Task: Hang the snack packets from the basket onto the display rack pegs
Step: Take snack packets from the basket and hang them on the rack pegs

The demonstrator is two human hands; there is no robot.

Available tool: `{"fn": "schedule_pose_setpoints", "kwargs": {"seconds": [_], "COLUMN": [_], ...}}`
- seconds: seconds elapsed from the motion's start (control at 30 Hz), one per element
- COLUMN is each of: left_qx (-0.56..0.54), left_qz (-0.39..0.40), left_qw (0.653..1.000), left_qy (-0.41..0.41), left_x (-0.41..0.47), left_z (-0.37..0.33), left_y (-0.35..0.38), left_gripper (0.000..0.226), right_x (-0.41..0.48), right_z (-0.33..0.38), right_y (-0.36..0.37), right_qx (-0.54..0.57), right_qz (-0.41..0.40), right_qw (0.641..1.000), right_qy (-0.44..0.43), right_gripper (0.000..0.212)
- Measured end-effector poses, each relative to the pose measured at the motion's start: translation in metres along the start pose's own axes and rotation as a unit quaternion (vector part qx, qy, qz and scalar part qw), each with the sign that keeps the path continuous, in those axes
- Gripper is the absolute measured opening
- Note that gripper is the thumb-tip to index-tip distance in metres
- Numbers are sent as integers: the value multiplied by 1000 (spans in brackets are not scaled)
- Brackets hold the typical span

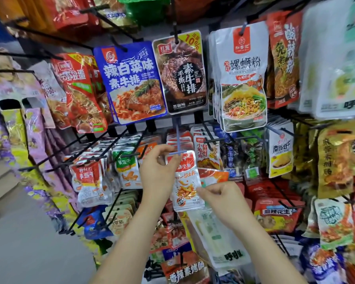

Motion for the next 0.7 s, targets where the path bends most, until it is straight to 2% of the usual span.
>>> {"fn": "schedule_pose_setpoints", "kwargs": {"seconds": [0.13,0.27,0.37,0.47,0.6,0.7], "left_qx": [94,152,182,223,237,220], "left_qz": [-5,75,122,121,106,108], "left_qw": [993,983,972,963,961,966], "left_qy": [65,73,86,94,97,82], "left_x": [-16,-24,-29,-29,-32,-34], "left_z": [11,17,21,26,30,32], "left_y": [3,5,6,6,7,9], "left_gripper": [34,58,72,73,72,72], "right_x": [4,-5,-13,-26,-45,-56], "right_z": [-8,-2,-3,-9,-17,-25], "right_y": [4,4,-2,-14,-32,-44], "right_qx": [0,31,13,7,-6,16], "right_qz": [4,26,54,51,27,-13], "right_qw": [1000,999,998,998,1000,1000], "right_qy": [9,12,30,31,-12,-15], "right_gripper": [45,12,27,29,30,40]}}
Point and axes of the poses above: each hand's wrist, its own x-axis towards the middle knuckle, its own y-axis out of the palm, z = x × y, the point moved 4 cm from there along x, towards the middle knuckle, and after that the axes turned 15 degrees about z, right-handed, at the moved point
